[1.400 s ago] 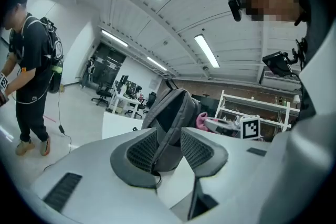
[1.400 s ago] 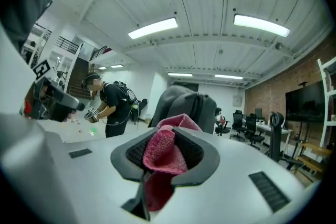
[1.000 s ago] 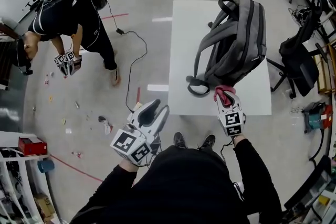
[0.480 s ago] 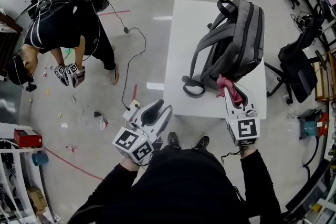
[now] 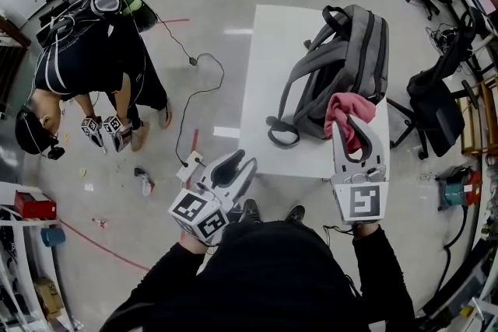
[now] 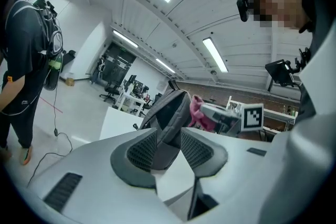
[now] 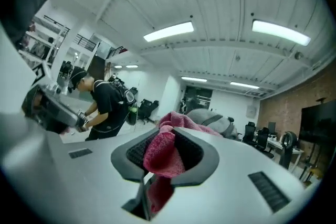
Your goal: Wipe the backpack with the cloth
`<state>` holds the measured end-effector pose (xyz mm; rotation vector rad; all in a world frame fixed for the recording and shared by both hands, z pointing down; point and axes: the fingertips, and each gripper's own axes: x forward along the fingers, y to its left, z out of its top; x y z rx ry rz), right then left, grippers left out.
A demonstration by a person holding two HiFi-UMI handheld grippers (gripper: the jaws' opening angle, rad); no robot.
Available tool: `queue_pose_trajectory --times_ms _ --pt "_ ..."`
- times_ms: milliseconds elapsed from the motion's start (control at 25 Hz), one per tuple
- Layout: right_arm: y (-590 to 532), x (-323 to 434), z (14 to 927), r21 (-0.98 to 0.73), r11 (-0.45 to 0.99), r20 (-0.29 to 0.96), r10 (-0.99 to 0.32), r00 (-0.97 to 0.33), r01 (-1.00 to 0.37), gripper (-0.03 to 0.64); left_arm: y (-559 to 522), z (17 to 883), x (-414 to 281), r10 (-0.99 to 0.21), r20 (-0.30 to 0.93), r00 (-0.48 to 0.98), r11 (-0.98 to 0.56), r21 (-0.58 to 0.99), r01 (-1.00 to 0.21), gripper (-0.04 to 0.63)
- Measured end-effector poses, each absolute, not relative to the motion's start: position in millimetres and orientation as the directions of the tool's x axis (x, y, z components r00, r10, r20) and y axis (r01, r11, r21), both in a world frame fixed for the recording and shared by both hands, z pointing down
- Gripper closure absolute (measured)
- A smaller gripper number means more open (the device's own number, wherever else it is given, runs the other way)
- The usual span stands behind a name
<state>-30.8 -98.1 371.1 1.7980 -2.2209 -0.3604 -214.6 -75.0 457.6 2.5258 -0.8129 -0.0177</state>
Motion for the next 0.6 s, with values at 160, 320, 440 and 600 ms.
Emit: queue_pose_trajectory --times_ms 160,320,440,600 --pt "-100 -60 493 0.312 0.314 0.309 -0.926 -0.217 -0.897 0.532 -73 460 -224 -0.567 0.147 0.811 -0.686 0.461 -0.563 0.445" --pt "-106 -73 597 0.234 0.386 0.502 -0.834 -0.23 -0.892 0.532 -69 464 -229 -0.574 0.16 0.803 -0.669 0.474 -0.573 0.445" --pt "-108 -79 629 0.167 0.409 0.572 -0.781 -0.249 -0.897 0.532 -68 463 -232 -0.576 0.16 0.802 -0.67 0.47 -0.575 0.445" --pt "-121 -66 580 0.213 0.375 0.482 -0.843 -0.237 -0.902 0.532 -68 463 -237 -0.588 0.155 0.794 -0.665 0.466 -0.583 0.445"
